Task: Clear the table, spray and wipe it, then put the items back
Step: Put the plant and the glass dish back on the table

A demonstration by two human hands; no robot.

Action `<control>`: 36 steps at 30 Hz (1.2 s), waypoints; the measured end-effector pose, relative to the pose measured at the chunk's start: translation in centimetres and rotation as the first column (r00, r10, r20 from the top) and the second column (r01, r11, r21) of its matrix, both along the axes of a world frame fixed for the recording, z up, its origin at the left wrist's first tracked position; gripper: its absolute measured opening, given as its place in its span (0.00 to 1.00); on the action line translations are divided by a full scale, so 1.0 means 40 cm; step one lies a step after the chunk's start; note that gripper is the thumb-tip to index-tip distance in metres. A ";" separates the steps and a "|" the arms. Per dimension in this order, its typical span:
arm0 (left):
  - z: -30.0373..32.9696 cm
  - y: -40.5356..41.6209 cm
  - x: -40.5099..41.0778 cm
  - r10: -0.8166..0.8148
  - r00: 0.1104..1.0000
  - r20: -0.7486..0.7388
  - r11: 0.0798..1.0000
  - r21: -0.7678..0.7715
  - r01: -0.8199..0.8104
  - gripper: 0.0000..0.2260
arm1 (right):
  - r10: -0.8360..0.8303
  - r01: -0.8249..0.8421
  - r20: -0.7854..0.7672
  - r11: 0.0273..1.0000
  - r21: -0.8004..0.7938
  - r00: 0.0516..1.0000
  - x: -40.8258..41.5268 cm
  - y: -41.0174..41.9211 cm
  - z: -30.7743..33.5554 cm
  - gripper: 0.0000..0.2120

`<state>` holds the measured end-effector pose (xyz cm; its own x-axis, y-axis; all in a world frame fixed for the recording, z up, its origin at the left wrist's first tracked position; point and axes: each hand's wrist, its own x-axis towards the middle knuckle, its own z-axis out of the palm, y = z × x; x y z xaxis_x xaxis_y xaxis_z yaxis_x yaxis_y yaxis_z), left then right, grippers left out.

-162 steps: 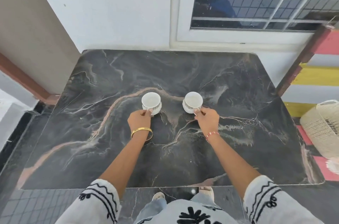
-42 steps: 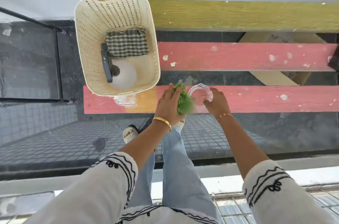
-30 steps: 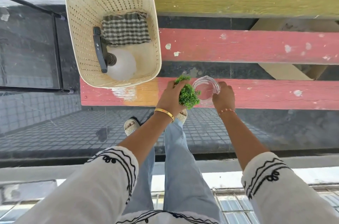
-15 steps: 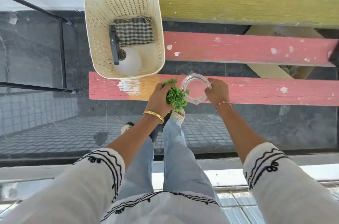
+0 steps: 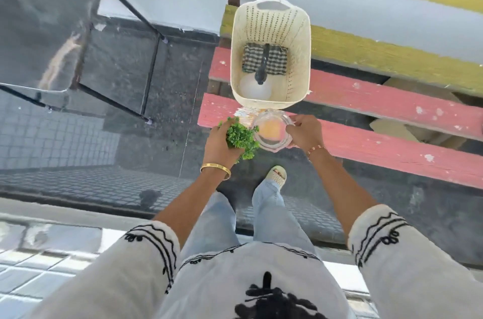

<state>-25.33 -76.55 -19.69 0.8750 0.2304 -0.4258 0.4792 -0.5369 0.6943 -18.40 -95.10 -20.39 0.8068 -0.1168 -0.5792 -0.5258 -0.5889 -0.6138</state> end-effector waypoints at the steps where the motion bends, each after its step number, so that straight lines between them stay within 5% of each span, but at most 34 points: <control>1: 0.011 0.031 -0.013 0.040 0.999 0.018 0.999 -0.006 -0.040 0.29 | -0.017 0.017 0.005 0.999 0.033 1.000 -0.009 0.034 0.012 0.15; 14: 0.164 0.385 -0.061 0.383 0.901 0.204 0.924 -0.071 -0.377 0.28 | 0.136 -0.161 0.234 0.983 0.092 0.963 0.024 0.440 0.174 0.05; 21: 0.295 0.519 0.020 0.543 0.763 0.350 0.839 -0.240 -0.488 0.23 | 0.062 -0.145 0.333 0.962 0.231 0.941 0.127 0.599 0.302 0.13; 28: 0.391 0.690 0.158 0.562 0.686 0.463 0.826 -0.263 -0.499 0.22 | -0.045 -0.108 0.382 0.922 0.371 0.923 0.266 0.766 0.406 0.03; 36: 0.414 0.906 0.350 0.611 0.665 0.430 0.789 -0.260 -0.557 0.22 | -0.060 -0.100 0.347 0.899 0.427 0.936 0.458 0.999 0.413 0.08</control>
<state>-11.34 -40.32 -3.12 0.6653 0.7447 -0.0521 0.2720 -0.1769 0.9459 -0.06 -55.12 -3.89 0.9622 0.0981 -0.2539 -0.2262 -0.2306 -0.9464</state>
